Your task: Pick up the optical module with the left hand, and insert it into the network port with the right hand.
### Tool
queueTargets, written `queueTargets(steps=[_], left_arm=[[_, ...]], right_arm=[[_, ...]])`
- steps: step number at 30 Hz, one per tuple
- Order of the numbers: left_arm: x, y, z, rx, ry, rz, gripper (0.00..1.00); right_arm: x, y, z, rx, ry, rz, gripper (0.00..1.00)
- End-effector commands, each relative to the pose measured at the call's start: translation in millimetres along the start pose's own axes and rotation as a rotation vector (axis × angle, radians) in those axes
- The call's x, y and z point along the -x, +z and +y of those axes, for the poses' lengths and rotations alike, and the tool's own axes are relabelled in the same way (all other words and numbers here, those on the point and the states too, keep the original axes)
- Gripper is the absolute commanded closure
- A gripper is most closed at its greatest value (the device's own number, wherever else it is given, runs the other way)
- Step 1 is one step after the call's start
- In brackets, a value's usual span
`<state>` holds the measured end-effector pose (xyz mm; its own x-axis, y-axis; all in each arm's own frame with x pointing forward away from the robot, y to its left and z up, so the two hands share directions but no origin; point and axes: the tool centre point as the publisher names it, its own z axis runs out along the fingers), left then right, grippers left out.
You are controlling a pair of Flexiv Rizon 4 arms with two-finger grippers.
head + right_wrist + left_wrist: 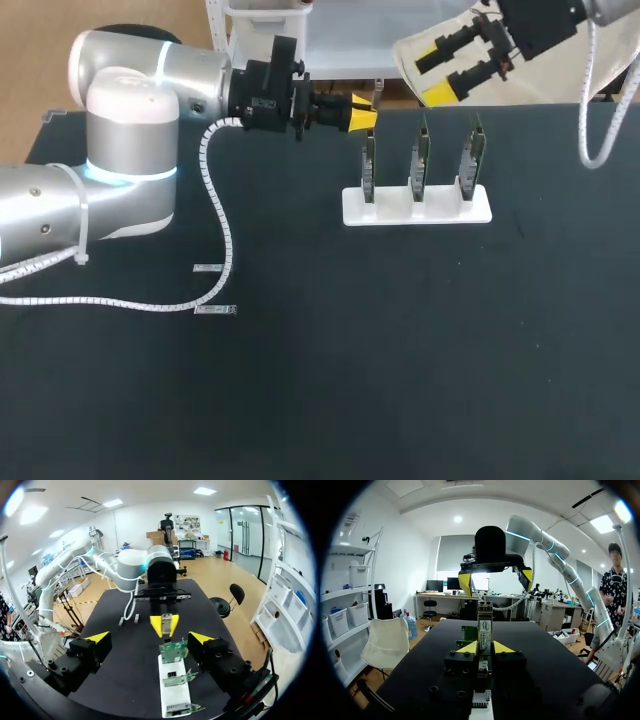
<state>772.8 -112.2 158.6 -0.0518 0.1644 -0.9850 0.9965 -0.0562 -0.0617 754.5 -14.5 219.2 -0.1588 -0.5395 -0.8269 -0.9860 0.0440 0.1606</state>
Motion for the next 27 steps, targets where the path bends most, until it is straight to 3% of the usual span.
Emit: queueTargets(steps=[1,27], left_arm=[[-1.1,0,1.9,-0.003,0.002,-0.002,1.00],[-1.1,0,1.9,-0.003,0.002,-0.002,1.00]], right_arm=[[2,7,-2,-0.024,0.001,-0.002,0.00],[13,43,-13,-0.059,-0.021,0.027,0.00]])
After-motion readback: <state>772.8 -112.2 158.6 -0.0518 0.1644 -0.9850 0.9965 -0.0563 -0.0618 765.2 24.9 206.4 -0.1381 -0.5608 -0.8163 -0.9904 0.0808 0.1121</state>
